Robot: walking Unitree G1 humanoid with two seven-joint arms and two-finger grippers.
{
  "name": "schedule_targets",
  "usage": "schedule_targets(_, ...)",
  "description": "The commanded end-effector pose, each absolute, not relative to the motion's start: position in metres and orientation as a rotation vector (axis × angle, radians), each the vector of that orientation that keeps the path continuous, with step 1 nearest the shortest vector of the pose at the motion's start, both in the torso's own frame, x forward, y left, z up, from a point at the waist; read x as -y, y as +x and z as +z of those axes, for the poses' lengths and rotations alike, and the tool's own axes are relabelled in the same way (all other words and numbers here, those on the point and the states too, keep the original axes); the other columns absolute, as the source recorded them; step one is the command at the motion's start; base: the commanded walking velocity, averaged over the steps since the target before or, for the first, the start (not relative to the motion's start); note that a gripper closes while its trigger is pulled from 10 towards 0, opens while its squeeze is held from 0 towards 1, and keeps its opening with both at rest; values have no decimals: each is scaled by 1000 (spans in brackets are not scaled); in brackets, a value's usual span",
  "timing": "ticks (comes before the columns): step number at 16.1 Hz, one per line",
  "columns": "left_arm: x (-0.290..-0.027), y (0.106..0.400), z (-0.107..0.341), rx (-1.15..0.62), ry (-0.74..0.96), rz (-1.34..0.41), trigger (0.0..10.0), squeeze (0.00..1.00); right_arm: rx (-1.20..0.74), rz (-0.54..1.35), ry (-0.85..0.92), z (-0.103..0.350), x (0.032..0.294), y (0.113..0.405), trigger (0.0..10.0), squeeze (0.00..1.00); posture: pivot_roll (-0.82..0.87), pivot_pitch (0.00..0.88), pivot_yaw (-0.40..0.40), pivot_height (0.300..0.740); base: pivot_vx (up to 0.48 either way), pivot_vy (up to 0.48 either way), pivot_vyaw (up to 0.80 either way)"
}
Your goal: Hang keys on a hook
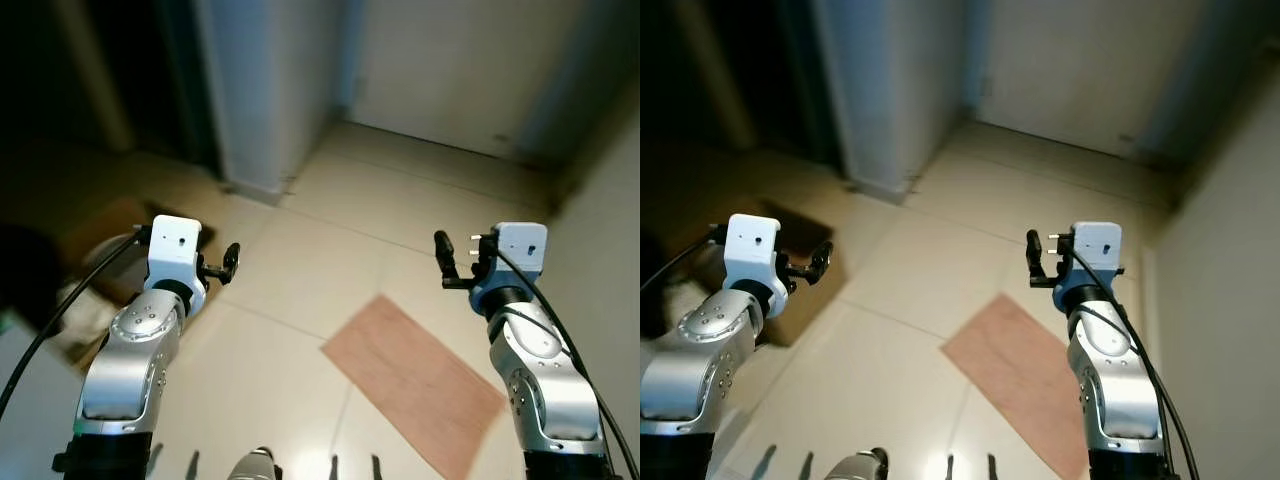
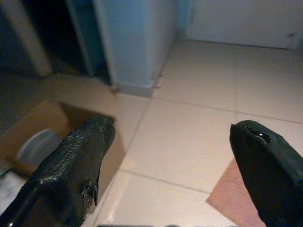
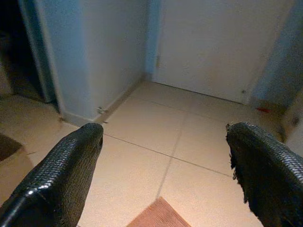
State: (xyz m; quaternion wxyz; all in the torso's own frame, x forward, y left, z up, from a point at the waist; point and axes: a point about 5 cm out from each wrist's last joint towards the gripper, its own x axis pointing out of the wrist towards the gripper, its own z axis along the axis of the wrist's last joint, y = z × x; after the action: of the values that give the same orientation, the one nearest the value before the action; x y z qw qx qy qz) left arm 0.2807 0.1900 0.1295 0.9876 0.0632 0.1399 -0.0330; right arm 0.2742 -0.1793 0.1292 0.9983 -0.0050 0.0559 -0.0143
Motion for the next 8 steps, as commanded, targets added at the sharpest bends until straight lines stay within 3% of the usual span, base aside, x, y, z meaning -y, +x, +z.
schedule_targets(1, -187, 284, 130, -288, 161, -81, 10000, 1000, -119, -47, -32, 128, 183, 274, 10000, 1000, -72, 0, -53, 740, 0, 0, 800)
schedule_targets(8, -184, 293, 147, -155, 103, -58, 10000, 1000, -101, -128, -26, 132, 185, 273, 10000, 1000, -132, 0, 18, 740, 0, 0, 800)
